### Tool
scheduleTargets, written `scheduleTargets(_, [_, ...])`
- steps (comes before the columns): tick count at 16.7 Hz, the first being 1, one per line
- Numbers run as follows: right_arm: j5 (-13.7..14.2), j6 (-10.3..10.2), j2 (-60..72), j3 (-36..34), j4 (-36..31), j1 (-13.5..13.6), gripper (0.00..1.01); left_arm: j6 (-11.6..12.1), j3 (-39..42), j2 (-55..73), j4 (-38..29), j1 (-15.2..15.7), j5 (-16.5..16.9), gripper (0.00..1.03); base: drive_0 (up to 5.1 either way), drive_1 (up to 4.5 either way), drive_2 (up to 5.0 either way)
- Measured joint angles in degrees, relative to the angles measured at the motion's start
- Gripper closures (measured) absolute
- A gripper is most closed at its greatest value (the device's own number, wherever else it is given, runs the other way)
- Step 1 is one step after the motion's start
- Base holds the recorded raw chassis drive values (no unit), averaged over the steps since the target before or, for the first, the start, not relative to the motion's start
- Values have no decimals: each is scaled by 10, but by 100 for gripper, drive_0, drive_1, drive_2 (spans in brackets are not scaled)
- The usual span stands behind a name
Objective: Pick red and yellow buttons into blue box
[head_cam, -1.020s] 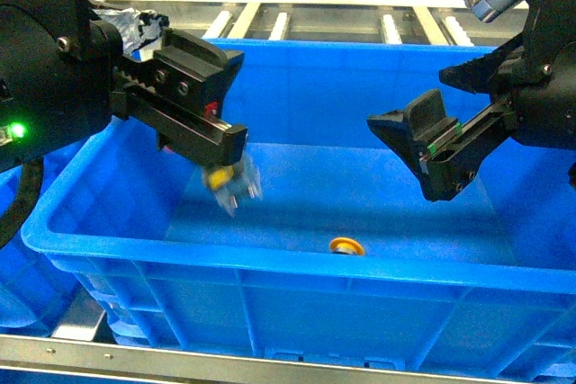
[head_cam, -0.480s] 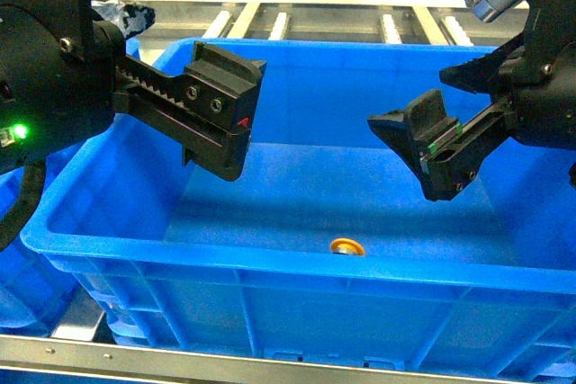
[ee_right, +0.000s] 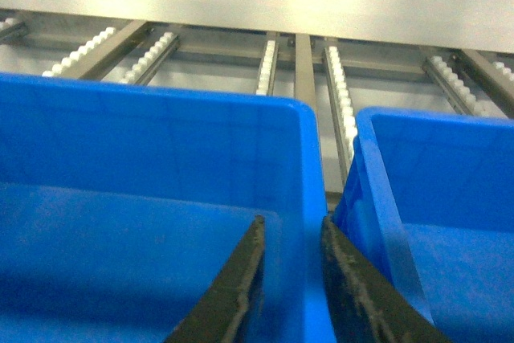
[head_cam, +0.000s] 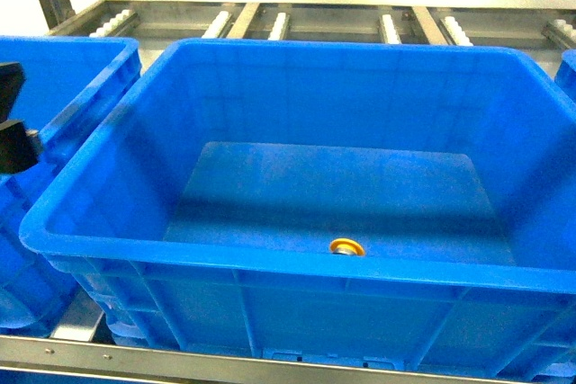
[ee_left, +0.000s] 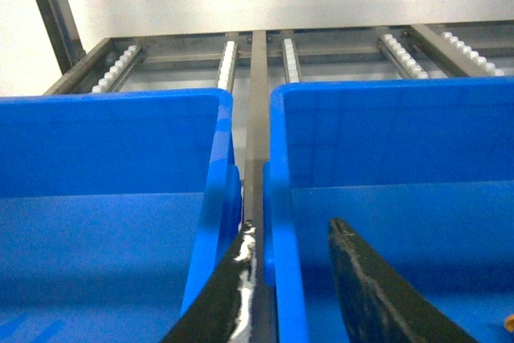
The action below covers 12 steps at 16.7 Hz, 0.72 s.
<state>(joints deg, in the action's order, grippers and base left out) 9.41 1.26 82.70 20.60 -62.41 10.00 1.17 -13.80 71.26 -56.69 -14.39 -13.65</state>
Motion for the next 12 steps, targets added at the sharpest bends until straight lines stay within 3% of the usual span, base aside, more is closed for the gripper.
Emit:
scheduleTargets(2, [-13, -2, -30, -56, -28, -20, 98, -8, 37, -54, 21, 32, 18, 96, 0, 0, 0])
scheduleTargets(3, [-18, -4, -43, -76, -25, -30, 99, -9, 50, -79, 31, 43, 29, 101, 0, 0, 0])
scheduleTargets(4, [-26, -4, -65, -98, -13, -35, 99, -10, 62, -103, 40, 50, 40, 101, 0, 0, 0])
scheduleTargets(5, [-34, -4, -98, -117, 1, -39, 99, -10, 84, -104, 7, 60, 54, 101, 0, 0, 0])
scheduleTargets(8, [-50, -4, -184, -148, 48, -56, 99, -10, 115, -183, 74, 84, 75, 101, 0, 0, 0])
scheduleTargets(9, [-86, -4, -219, -162, 73, -82, 99, -10, 116, -219, 97, 91, 82, 101, 0, 0, 0])
scheduleTargets(11, [-89, -4, -277, -176, 113, -104, 99, -10, 127, -274, 150, 141, 132, 101, 0, 0, 0])
scheduleTargets(12, [-93, -4, -305, -181, 135, -103, 99, -10, 130, -299, 174, 147, 130, 101, 0, 0, 0])
